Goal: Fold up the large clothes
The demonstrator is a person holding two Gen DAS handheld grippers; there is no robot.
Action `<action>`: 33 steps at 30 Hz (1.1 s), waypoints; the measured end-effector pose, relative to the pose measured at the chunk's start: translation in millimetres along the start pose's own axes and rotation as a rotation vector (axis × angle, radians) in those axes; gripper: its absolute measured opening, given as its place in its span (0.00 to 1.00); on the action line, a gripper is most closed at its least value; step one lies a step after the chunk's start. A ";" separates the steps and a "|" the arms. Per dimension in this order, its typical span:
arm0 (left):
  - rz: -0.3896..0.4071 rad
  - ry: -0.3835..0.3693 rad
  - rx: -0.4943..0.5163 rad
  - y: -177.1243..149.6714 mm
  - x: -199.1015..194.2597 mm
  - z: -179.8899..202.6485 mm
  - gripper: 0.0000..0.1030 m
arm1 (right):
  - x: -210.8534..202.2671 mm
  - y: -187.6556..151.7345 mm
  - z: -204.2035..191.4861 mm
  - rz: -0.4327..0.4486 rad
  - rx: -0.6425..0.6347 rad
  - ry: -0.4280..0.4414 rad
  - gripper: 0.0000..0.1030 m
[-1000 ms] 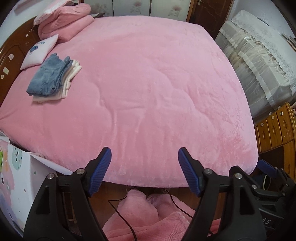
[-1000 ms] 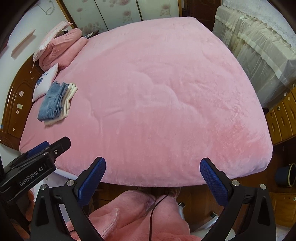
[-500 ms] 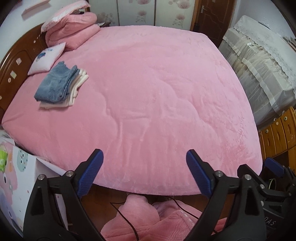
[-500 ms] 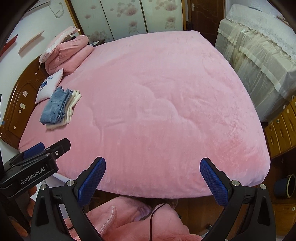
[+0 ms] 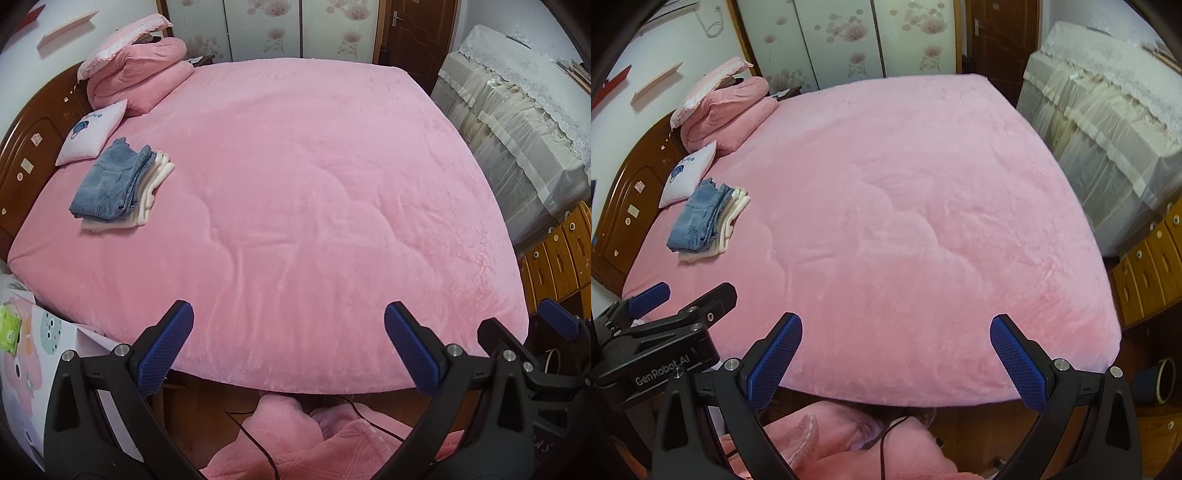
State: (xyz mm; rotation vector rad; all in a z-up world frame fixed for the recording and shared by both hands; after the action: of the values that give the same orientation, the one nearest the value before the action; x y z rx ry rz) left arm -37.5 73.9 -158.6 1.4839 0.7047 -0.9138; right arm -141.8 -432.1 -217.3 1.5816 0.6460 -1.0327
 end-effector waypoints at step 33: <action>-0.033 0.020 -0.006 -3.0 8.0 -4.2 0.99 | 6.3 2.5 5.6 -0.022 -0.018 0.006 1.00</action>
State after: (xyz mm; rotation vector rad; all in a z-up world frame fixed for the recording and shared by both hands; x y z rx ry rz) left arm -35.4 77.8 -167.1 1.4824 0.7477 -0.9220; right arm -138.4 -438.9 -221.7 1.5652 0.6763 -1.0361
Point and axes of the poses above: each gripper's, at about its wrist camera, not at the fingertips, and x roughly the way its jaws point, z to its right, y to its top, the point moved 5 cm from there along x, roughly the way its jaws point, and after that the axes turned 1 degree about z, right-handed, at the moved point
